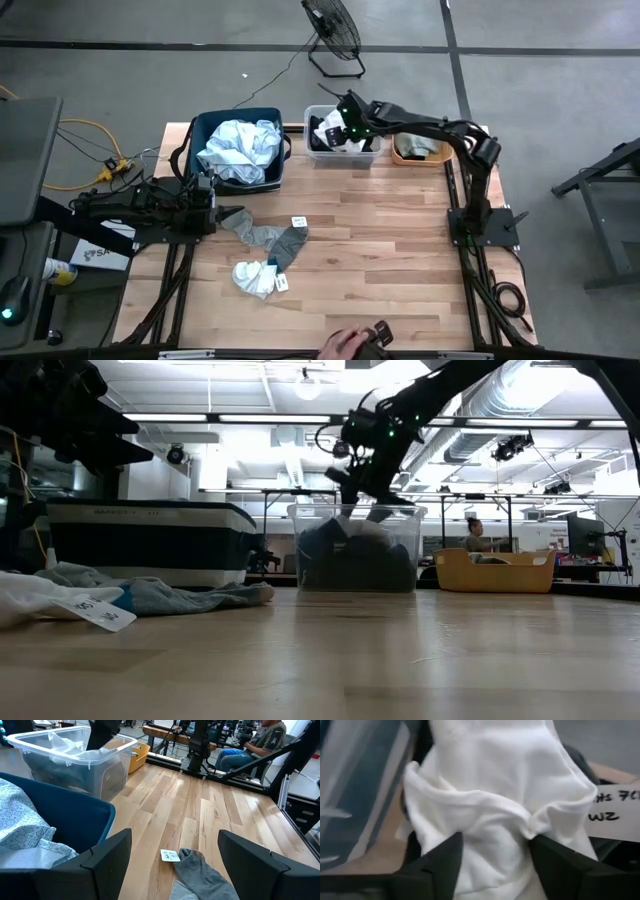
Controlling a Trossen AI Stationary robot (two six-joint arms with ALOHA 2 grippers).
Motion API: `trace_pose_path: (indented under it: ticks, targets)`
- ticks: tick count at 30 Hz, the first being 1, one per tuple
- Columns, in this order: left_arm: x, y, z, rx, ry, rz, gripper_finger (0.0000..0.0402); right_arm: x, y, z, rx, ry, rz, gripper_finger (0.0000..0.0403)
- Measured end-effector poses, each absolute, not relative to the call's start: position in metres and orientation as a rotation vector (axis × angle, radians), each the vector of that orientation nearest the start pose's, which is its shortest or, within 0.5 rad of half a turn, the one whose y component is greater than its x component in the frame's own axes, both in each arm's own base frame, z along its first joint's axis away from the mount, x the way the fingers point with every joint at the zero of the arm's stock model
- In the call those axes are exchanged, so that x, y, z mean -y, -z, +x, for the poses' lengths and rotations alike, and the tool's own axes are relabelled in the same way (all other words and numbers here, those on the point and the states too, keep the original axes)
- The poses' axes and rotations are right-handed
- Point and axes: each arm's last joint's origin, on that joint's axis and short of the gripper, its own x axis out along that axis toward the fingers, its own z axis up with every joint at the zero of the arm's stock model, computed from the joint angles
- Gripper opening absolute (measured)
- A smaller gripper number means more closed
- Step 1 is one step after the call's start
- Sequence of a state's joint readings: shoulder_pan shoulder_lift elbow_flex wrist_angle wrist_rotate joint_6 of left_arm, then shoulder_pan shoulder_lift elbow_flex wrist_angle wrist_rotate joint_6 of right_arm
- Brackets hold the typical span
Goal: Pick & Place Cloths
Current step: Put the white pants into the transparent bin, then put the gray sock into the yellow bin
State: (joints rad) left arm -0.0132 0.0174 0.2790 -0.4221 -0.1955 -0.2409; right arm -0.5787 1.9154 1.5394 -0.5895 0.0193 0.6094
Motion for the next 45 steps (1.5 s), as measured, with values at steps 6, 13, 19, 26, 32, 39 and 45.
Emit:
trace_pose_path:
  ticks: [6, 13, 19, 26, 32, 39, 45]
  targets:
    - [-0.005, -0.214, 0.072, -0.137, -0.2, -0.223, 0.029, 0.212, -0.266, 0.342, -0.711, 0.788, 0.761, 0.0287]
    - [-0.005, -0.214, 0.072, -0.137, -0.2, -0.223, 0.029, 0.172, -0.303, 0.338, -0.692, 0.717, 0.642, 0.0301]
    - [-0.005, -0.214, 0.072, -0.137, -0.2, -0.223, 0.029, 0.133, -0.316, 0.343, -0.742, 0.589, 0.524, 0.0301]
    - [-0.005, -0.214, 0.072, -0.137, -0.2, -0.223, 0.029, 0.099, -0.314, 0.345, -0.855, 0.476, 0.417, 0.0301]
    - [-0.005, -0.214, 0.072, -0.137, -0.2, -0.223, 0.029, 0.071, -0.321, 0.333, -0.945, 0.418, 0.369, 0.0301]
    - [-0.005, -0.214, 0.072, -0.137, -0.199, -0.223, 0.029, 0.045, -0.317, 0.321, -0.89, 0.38, 0.392, 0.0301]
    - [-0.005, -0.214, 0.072, -0.137, -0.199, -0.223, 0.029, 0.022, -0.316, 0.314, -0.857, 0.377, 0.44, 0.0301]
